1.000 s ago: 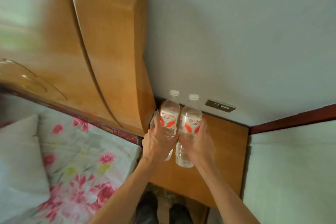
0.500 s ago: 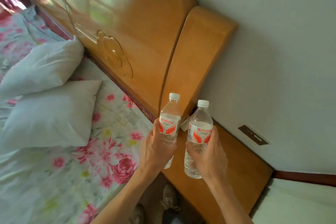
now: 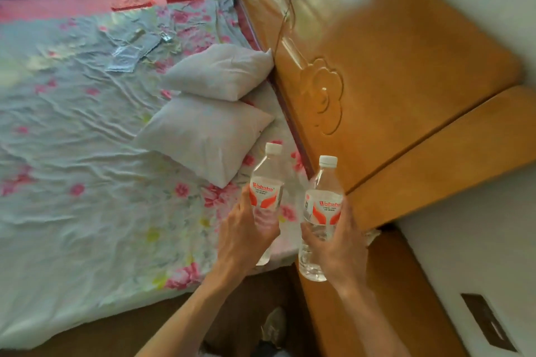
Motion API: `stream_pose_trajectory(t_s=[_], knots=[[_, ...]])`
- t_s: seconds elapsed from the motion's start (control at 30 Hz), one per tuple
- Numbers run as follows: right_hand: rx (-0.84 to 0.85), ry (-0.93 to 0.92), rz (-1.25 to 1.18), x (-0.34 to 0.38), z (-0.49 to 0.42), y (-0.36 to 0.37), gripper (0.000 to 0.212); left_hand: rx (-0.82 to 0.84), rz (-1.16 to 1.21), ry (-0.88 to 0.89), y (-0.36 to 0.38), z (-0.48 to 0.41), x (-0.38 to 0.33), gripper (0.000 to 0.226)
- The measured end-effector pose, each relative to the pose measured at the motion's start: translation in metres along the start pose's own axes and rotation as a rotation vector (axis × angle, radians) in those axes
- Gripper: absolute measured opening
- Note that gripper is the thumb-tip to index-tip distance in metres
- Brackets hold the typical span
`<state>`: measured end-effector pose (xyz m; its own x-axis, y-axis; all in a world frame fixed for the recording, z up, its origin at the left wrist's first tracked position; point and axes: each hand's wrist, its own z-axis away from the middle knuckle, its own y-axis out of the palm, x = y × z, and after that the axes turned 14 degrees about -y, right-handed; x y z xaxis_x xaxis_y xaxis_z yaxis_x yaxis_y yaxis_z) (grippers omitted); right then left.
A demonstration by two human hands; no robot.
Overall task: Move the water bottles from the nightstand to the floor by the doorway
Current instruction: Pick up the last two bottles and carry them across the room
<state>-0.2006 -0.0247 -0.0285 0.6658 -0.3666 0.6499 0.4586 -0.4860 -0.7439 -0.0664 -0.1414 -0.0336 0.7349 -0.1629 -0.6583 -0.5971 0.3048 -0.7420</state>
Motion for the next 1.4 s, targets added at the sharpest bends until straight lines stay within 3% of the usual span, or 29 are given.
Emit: stream_pose_trajectory(t_s=[0.2,0.57,0.8,1.03,1.3,1.4], knots=[[0.095,-0.211,0.03,0.079,-0.009,0.05,0.098,-0.167,0.035,-0.154,-0.074,0.006,0.062,0.076],[0.24,-0.47,0.059,0.245,0.02,0.147,0.096,-0.409,0.07,-0.37,-0.215,0.043,0.2,0.088],[0.317,-0.641,0.033,0.346,0.054,0.206,0.094,-0.535,0.036,-0.461,-0.302,0.067,0.285,0.08],[0.409,-0.822,-0.061,0.436,0.079,0.263,0.087,-0.686,0.026,-0.573,-0.381,0.105,0.353,0.076],[0.53,-1.039,-0.216,0.533,0.126,0.326,0.089,-0.852,0.083,-0.834,-0.442,0.156,0.418,0.063],[0.584,-1.081,-0.319,0.569,0.15,0.348,0.089,-0.93,0.09,-0.906,-0.463,0.175,0.439,0.069]])
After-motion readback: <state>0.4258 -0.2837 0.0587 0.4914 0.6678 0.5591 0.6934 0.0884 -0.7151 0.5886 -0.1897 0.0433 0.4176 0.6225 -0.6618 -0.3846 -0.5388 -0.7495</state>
